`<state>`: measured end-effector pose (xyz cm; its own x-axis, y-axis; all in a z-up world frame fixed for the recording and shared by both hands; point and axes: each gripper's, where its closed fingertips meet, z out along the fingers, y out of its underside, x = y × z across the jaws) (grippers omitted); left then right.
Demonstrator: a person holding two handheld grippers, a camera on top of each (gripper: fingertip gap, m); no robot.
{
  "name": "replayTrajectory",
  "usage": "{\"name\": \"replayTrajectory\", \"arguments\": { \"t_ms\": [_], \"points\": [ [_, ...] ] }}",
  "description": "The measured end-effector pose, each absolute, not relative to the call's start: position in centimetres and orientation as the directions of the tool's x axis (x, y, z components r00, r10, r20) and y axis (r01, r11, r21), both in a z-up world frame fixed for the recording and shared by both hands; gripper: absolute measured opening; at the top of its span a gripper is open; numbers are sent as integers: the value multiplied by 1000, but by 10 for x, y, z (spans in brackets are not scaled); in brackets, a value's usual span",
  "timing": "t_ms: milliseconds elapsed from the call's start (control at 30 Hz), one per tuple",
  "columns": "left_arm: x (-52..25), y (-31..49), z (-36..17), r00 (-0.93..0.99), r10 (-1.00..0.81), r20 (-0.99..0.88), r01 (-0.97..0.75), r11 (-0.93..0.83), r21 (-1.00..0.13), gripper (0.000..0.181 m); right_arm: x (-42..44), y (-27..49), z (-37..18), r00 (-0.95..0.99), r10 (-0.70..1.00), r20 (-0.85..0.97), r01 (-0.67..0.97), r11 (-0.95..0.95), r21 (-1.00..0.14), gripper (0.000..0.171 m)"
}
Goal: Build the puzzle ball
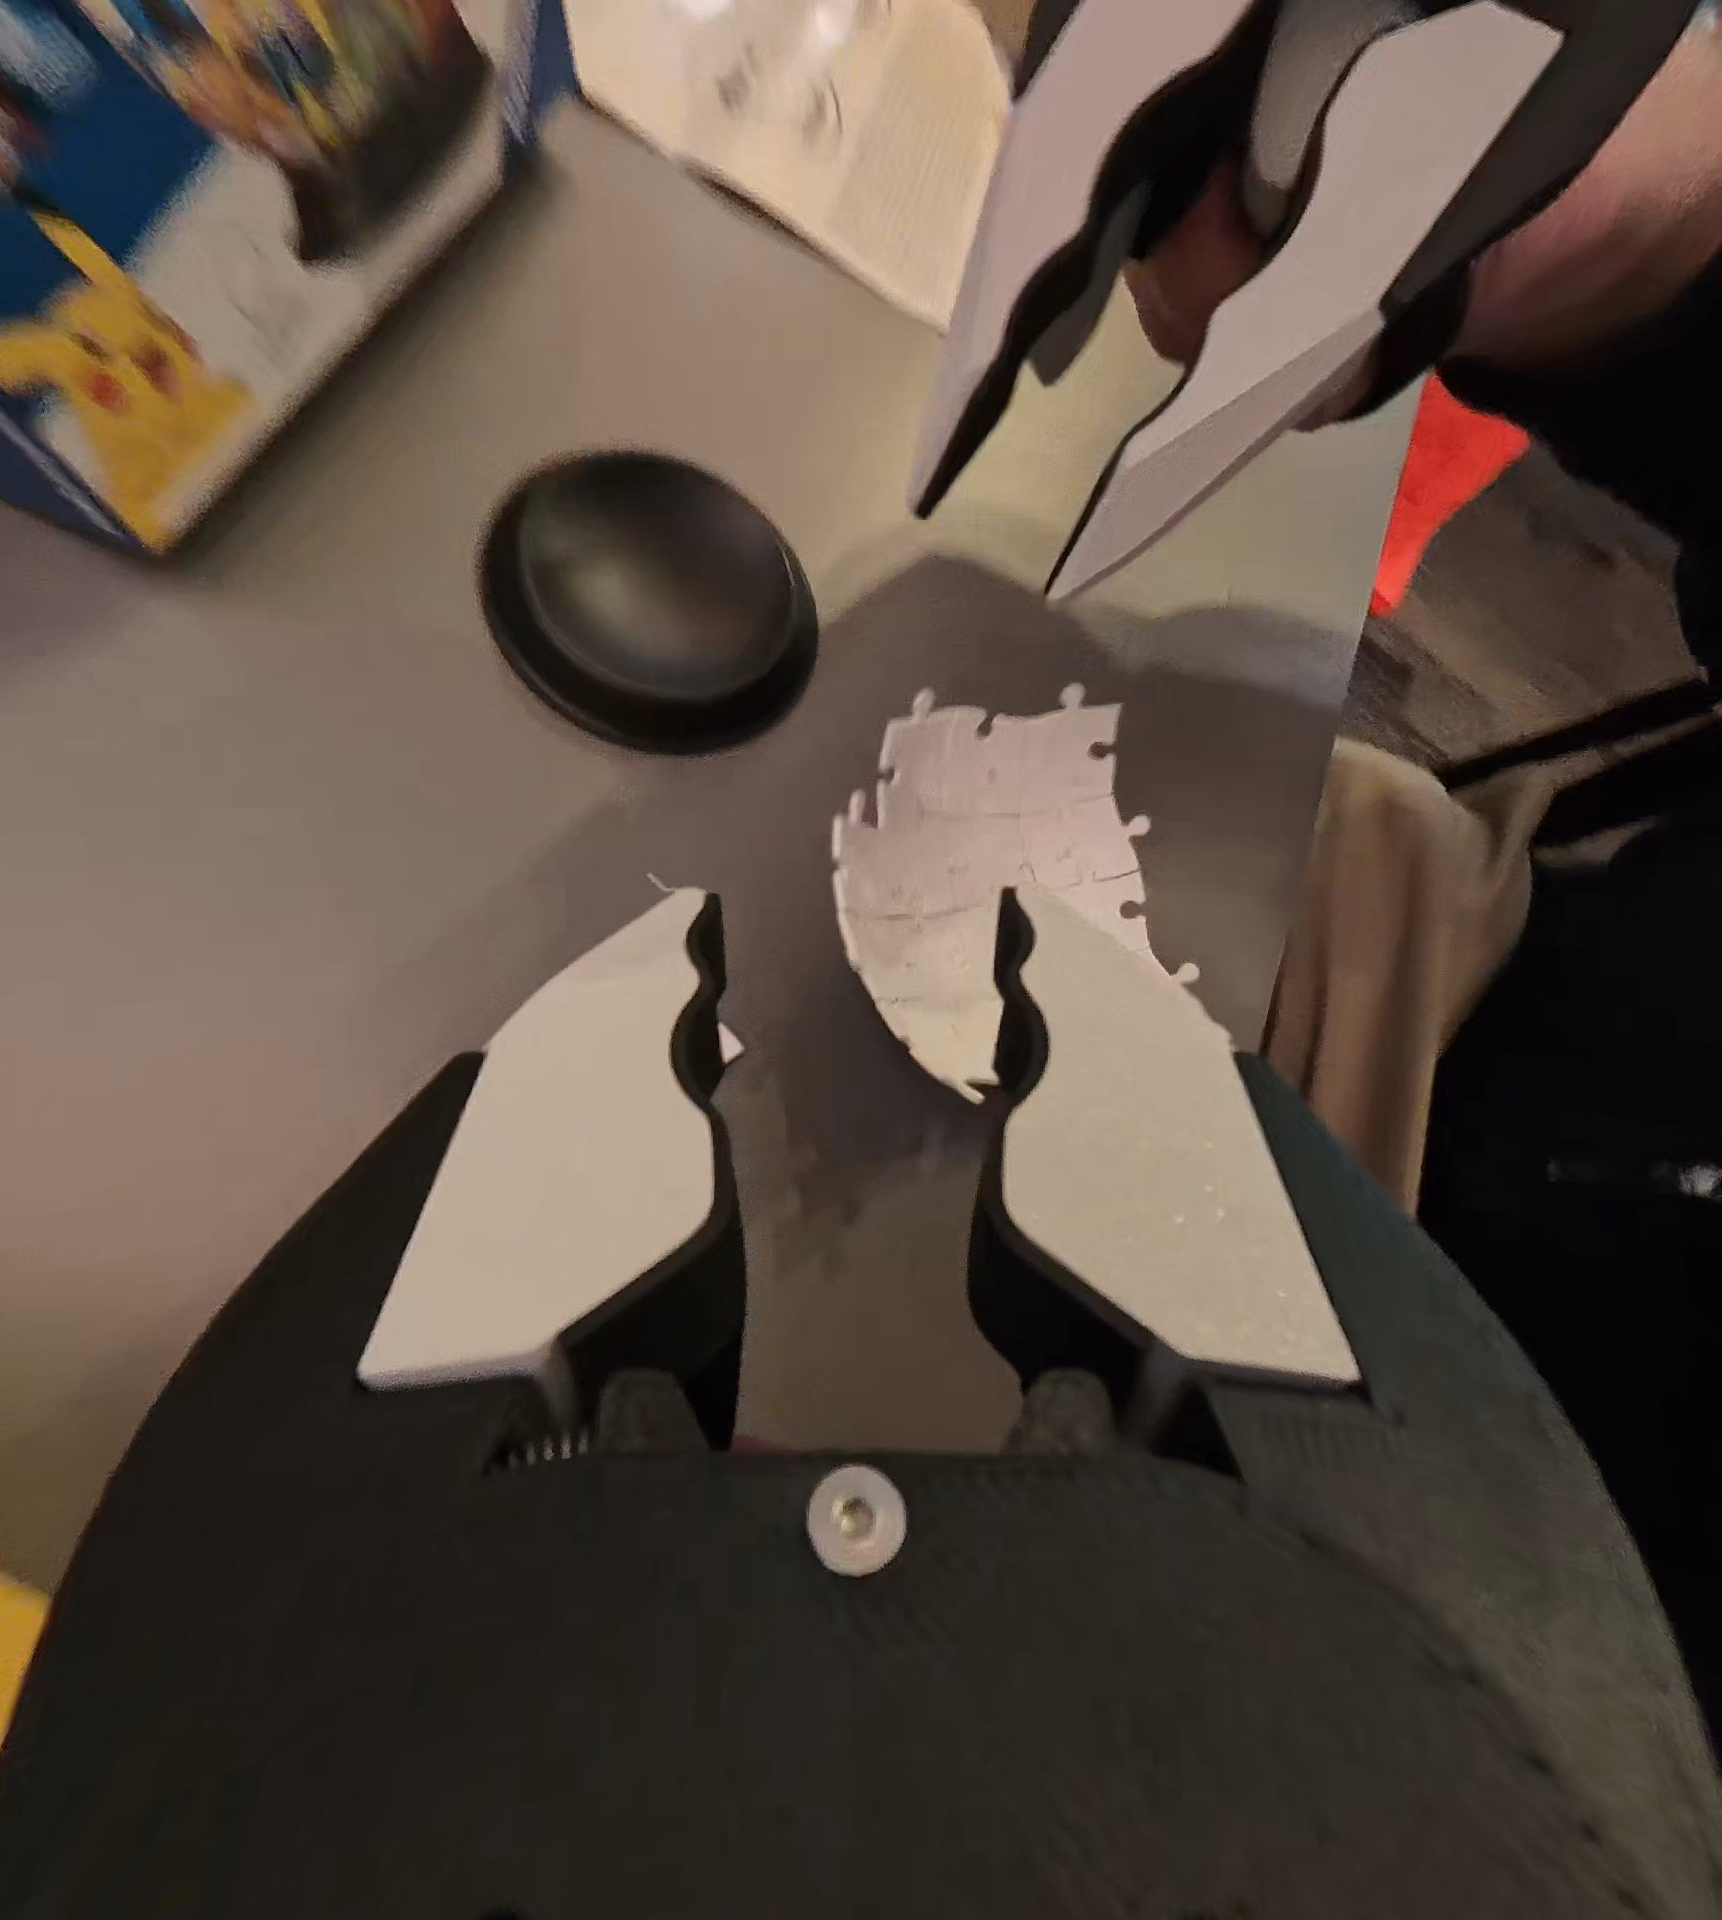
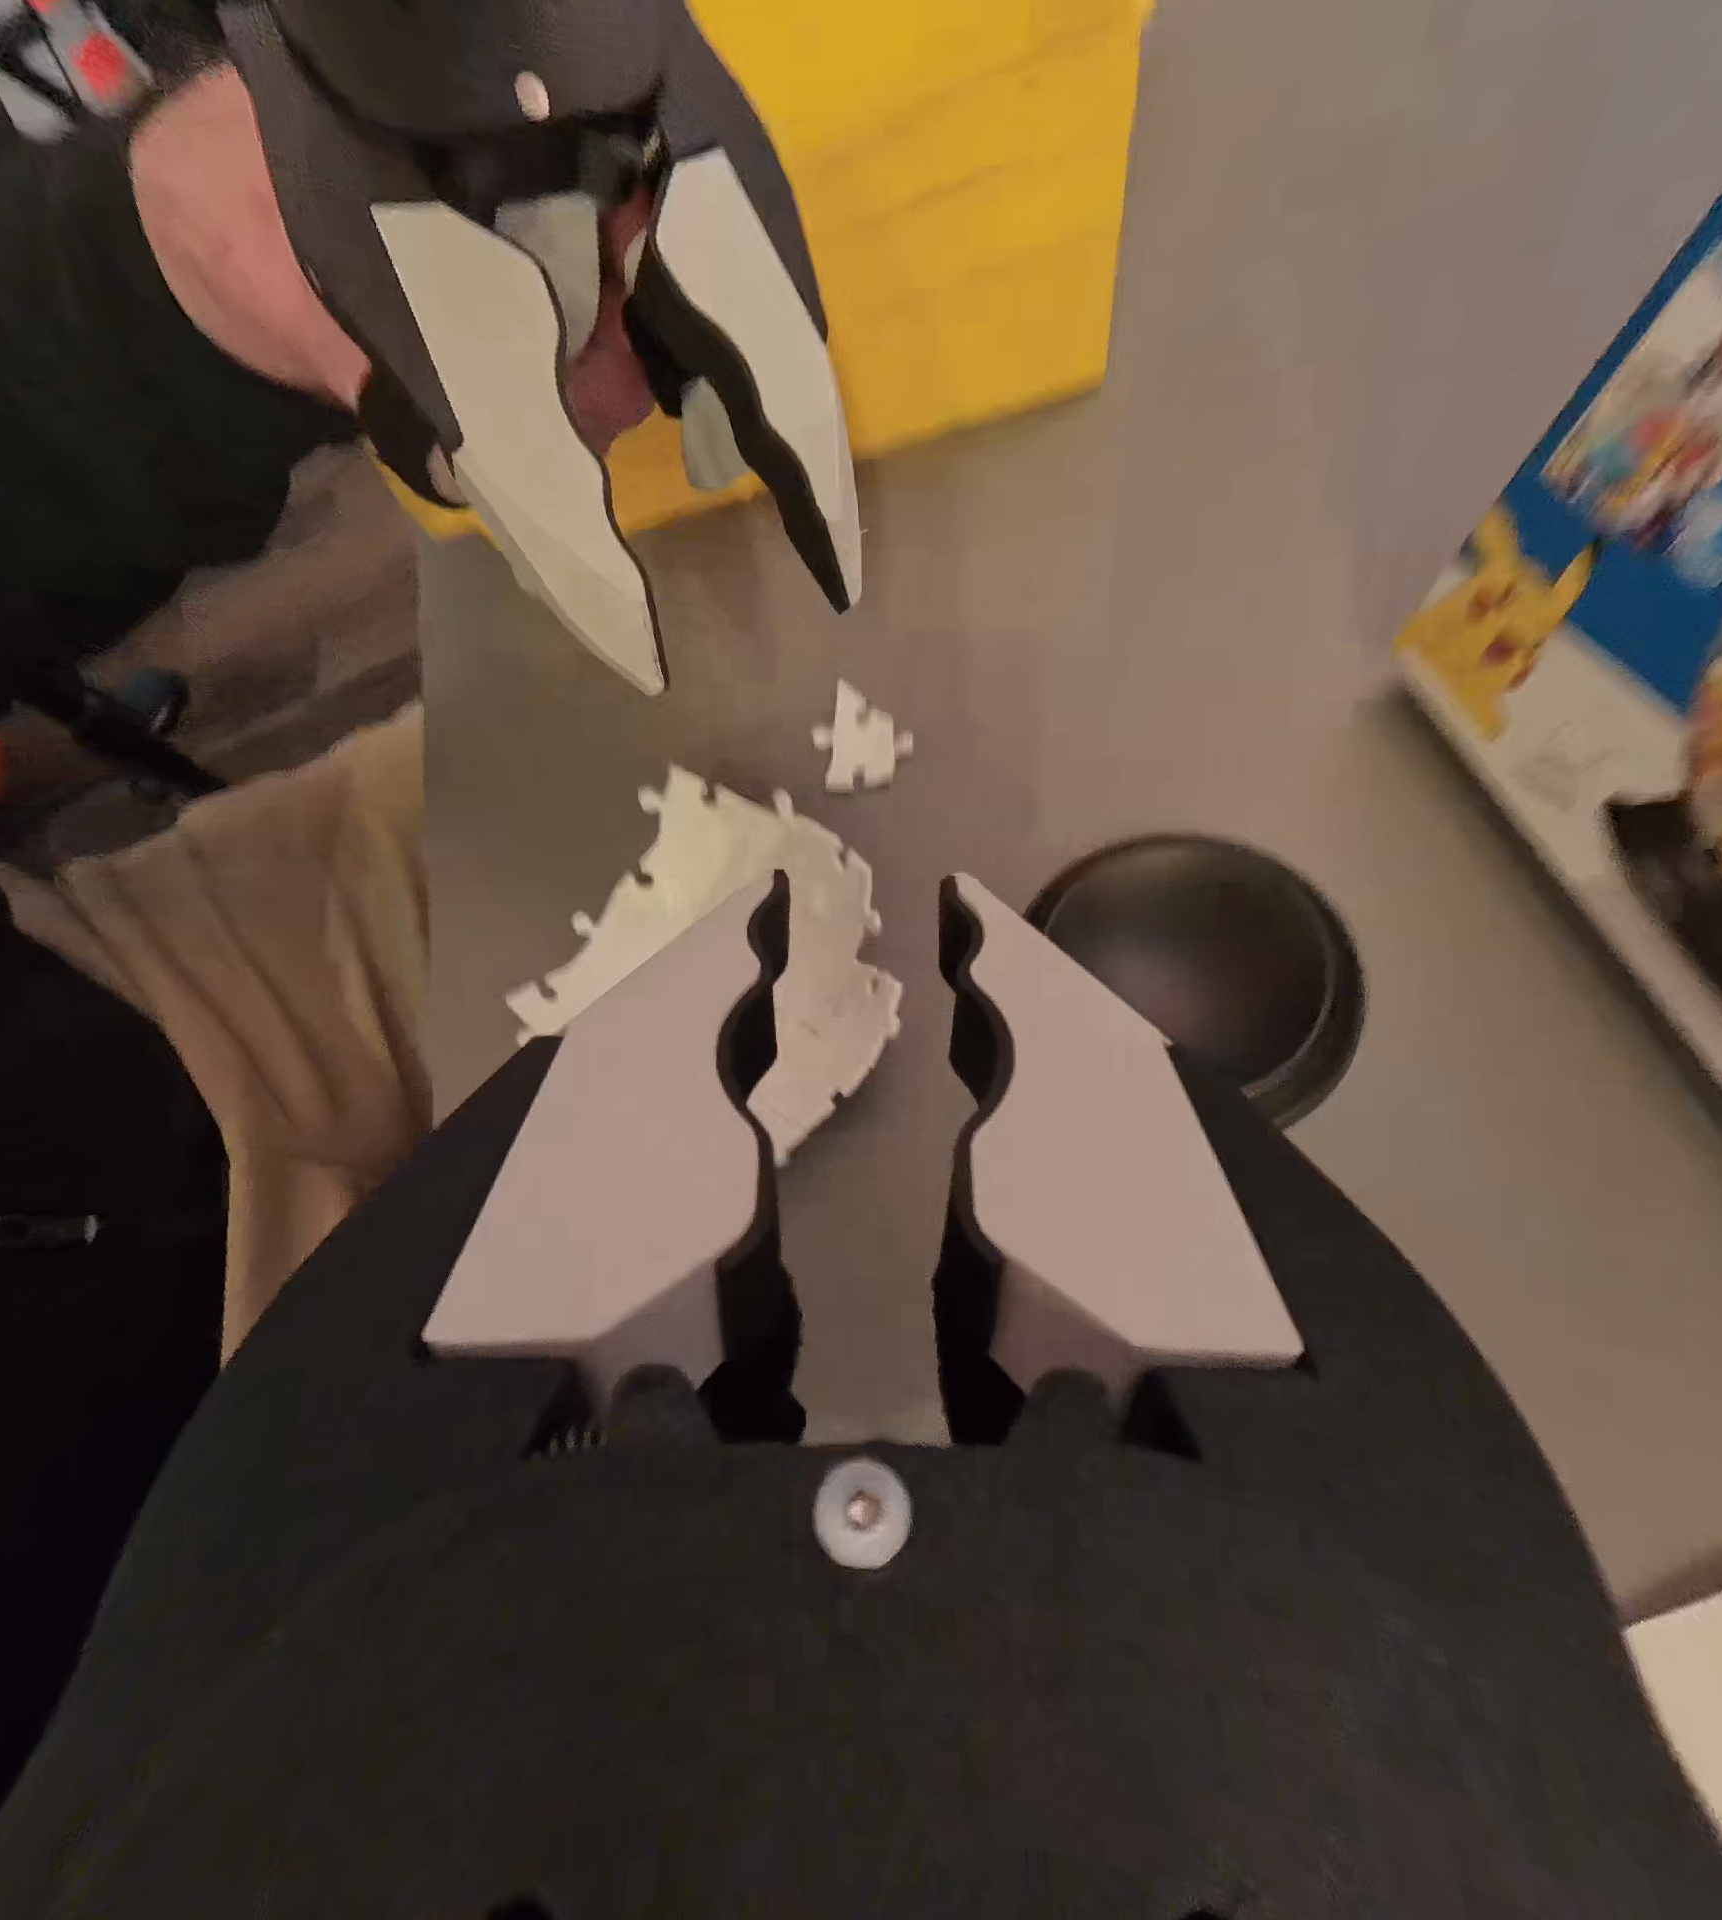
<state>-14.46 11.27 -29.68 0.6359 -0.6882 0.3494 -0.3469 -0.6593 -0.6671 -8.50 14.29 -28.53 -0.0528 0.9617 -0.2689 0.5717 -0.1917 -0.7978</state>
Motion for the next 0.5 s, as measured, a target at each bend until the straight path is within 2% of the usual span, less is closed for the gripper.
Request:
{"name": "replayTrajectory", "arguments": {
  "t_ms": [100,200,267,333,367,500],
  "points": [
    [-147,113,-235,674,-711,204,-296,-511,-807,50,-90,141,-233,-57,974,-220,445,-172,-879,28],
    [-118,95,-167,603,-790,110,-217,-295,-931,43,-105,122,-193,-85,973,-212,373,-167,-913,26],
    [-94,83,-142,572,-820,21,-219,-177,-960,49,-117,110,-172,-72,986,-154,350,-119,-929,29],
    [-72,70,-127,521,-853,-4,-176,-103,-979,47,-126,96,-150,-81,992,-99,318,-68,-946,22],
    [-64,68,-122,515,-857,-6,-146,-81,-986,55,-129,89,-144,-82,994,-76,328,-45,-944,20],
    [-53,56,-106,516,-856,-19,-90,-32,-995,61,-132,74,-130,-34,999,34,335,43,-941,17]
  ]
}}
